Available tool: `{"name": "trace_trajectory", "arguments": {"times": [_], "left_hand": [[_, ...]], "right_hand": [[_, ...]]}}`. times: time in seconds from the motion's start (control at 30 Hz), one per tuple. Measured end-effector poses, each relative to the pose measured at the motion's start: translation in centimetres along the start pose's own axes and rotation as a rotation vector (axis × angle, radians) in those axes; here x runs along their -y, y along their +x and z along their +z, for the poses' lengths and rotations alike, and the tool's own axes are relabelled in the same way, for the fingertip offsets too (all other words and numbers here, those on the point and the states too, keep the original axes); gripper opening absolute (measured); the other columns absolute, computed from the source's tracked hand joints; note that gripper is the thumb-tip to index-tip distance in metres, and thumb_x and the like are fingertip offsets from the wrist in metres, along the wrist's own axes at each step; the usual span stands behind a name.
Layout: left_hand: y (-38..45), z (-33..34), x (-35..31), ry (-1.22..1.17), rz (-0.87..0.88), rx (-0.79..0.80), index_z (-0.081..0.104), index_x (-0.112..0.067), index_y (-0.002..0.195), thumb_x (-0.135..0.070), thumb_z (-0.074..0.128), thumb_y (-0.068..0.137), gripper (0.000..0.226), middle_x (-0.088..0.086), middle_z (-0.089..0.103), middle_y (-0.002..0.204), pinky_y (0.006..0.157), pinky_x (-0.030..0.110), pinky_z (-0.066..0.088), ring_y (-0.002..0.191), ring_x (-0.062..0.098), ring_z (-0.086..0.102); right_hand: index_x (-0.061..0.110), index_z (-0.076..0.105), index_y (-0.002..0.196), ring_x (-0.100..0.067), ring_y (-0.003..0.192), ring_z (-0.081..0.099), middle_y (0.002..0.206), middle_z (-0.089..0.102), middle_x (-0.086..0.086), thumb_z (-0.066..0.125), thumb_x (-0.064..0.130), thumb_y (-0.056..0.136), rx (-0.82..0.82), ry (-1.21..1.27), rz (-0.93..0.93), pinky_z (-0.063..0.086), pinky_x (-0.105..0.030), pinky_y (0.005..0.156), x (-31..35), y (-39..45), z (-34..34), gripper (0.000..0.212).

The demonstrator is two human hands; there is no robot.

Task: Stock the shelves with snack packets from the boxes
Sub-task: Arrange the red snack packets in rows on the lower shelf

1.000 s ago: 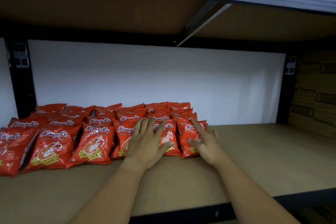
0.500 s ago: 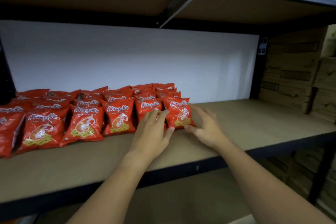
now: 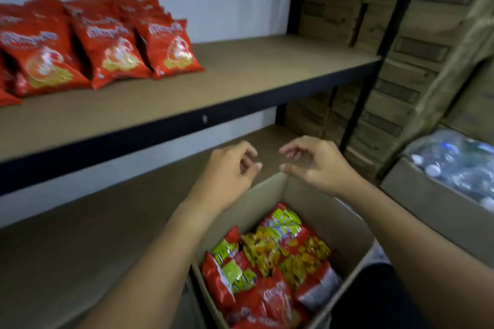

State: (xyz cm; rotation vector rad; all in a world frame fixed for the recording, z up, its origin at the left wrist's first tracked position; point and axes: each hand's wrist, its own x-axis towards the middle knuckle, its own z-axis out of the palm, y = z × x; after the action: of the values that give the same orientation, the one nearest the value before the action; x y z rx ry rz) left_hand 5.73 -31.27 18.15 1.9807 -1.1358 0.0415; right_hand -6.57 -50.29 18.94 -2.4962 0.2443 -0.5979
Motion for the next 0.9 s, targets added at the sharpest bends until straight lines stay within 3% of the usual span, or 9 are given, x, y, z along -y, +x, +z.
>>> {"name": "trace_trajectory", "arguments": {"times": [0.07,0.17,0.27,0.4,0.47,0.53,0.6,0.77,0.9], "left_hand": [[-1.6,3.6,2.7,0.043,-0.100,0.161,0.069,-0.018,0.097,-0.019,0.074,0.085,0.013,-0.008,0.069,0.077,0.071,0.022,0.052,0.070,0.008,0.065],[-4.8,8.4,6.8,0.107,-0.243,0.426,0.068,-0.017,0.095,-0.019,0.076,0.081,0.017,-0.002,0.071,0.084,0.077,0.035,0.055,0.081,0.020,0.068],[-8.0,11.9,9.0,0.125,-0.351,0.731,0.064,-0.021,0.110,-0.033,0.082,0.079,0.038,-0.004,0.064,0.095,0.079,0.032,0.051,0.088,0.017,0.063],[-10.8,15.8,9.2,0.215,-0.441,0.895,0.063,-0.013,0.121,-0.047,0.078,0.081,0.054,0.007,0.065,0.117,0.086,0.032,0.051,0.102,0.022,0.063],[-11.7,17.4,9.0,0.279,-0.510,0.997,0.058,-0.009,0.127,-0.058,0.074,0.080,0.070,0.009,0.062,0.127,0.095,0.037,0.050,0.113,0.027,0.061],[-12.4,18.5,9.1,0.326,-0.555,1.096,0.054,-0.010,0.131,-0.064,0.074,0.076,0.079,0.008,0.060,0.132,0.099,0.042,0.049,0.117,0.029,0.060],[-12.7,19.3,9.1,0.352,-0.559,1.131,0.055,-0.011,0.130,-0.060,0.075,0.077,0.075,0.008,0.061,0.130,0.099,0.043,0.050,0.115,0.030,0.060],[-12.3,19.9,9.3,0.176,-0.632,1.006,0.051,-0.013,0.131,-0.038,0.078,0.083,0.060,0.007,0.058,0.130,0.099,0.038,0.048,0.119,0.028,0.057],[-12.0,19.7,10.5,-0.038,-0.713,0.878,0.057,-0.016,0.129,-0.030,0.087,0.074,0.064,0.005,0.062,0.128,0.096,0.038,0.051,0.116,0.025,0.060]], "right_hand": [[0.020,0.075,0.100,-0.004,0.077,0.063,0.084,0.068,0.011,0.083,0.025,0.073,0.131,-0.023,0.117,0.050,-0.024,0.073,-2.2,-3.1,1.6,0.029],[0.024,0.072,0.106,-0.006,0.080,0.063,0.086,0.067,0.013,0.086,0.031,0.072,0.396,-0.120,0.261,0.048,-0.019,0.073,-4.5,-6.8,3.8,0.038],[0.025,0.069,0.117,-0.007,0.095,0.063,0.102,0.068,0.009,0.088,0.031,0.067,0.651,-0.225,0.355,0.047,-0.018,0.081,-7.3,-9.5,6.3,0.053],[0.018,0.065,0.125,-0.017,0.112,0.064,0.123,0.067,-0.002,0.088,0.015,0.068,0.854,-0.302,0.432,0.052,-0.028,0.094,-10.2,-12.0,9.6,0.062],[0.015,0.065,0.128,-0.021,0.115,0.061,0.127,0.065,-0.004,0.086,0.022,0.072,0.943,-0.376,0.434,0.051,-0.031,0.097,-10.7,-12.4,10.5,0.060],[0.012,0.070,0.117,-0.026,0.110,0.061,0.119,0.067,-0.008,0.076,0.035,0.082,0.994,-0.445,0.417,0.051,-0.035,0.094,-11.0,-12.5,11.2,0.042],[0.008,0.072,0.108,-0.030,0.106,0.063,0.112,0.069,-0.013,0.065,0.036,0.090,1.044,-0.467,0.422,0.052,-0.038,0.092,-11.2,-12.7,11.9,0.034],[0.004,0.065,0.116,-0.029,0.106,0.059,0.116,0.064,-0.014,0.056,0.031,0.096,1.233,-0.489,0.491,0.047,-0.036,0.094,-11.4,-12.6,12.8,0.036],[0.013,0.061,0.115,-0.025,0.099,0.054,0.109,0.057,-0.009,0.064,0.034,0.087,1.424,-0.527,0.542,0.046,-0.043,0.095,-11.1,-11.5,12.7,0.035]]}}
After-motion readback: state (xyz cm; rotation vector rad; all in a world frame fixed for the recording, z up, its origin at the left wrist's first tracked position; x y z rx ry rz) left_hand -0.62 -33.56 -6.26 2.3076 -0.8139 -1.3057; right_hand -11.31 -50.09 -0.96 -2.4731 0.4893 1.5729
